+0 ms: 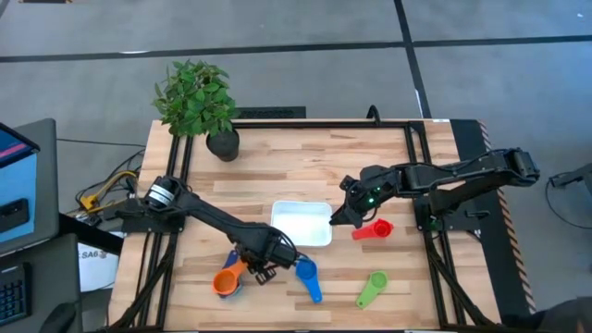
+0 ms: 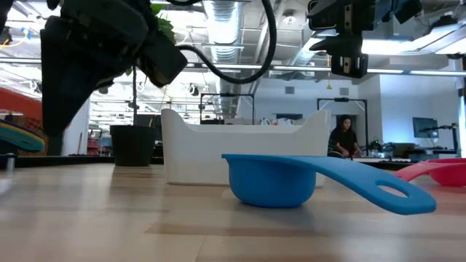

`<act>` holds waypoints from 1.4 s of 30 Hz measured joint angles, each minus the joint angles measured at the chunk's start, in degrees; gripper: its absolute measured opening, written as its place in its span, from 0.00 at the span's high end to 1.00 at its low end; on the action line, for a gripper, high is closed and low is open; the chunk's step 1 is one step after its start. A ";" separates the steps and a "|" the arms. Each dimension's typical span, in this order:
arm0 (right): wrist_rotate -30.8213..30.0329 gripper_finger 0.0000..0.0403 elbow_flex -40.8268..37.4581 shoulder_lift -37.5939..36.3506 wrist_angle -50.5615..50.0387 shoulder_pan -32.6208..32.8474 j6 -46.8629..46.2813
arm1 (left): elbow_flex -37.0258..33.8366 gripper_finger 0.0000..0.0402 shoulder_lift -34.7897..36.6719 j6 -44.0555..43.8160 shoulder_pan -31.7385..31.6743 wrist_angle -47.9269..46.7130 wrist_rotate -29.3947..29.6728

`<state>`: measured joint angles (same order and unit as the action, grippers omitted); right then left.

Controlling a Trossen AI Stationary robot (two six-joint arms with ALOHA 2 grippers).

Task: Nest measuring cups in basket
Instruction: Stack the orange measuring cup into the purple measuring cup

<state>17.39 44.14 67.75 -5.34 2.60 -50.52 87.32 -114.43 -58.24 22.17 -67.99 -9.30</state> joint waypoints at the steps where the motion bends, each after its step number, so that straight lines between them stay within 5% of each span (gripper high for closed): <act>1: 0.00 0.47 0.00 0.00 -0.01 -0.05 0.00 | 0.45 0.69 0.05 -0.05 0.00 -0.84 0.25; 42: -3.96 0.46 0.00 0.00 -0.25 -0.54 1.42 | 1.41 0.69 0.08 -22.68 2.34 -9.19 5.50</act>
<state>13.43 44.14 67.75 -5.59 2.05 -49.10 88.73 -114.34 -80.92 24.51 -77.18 -3.80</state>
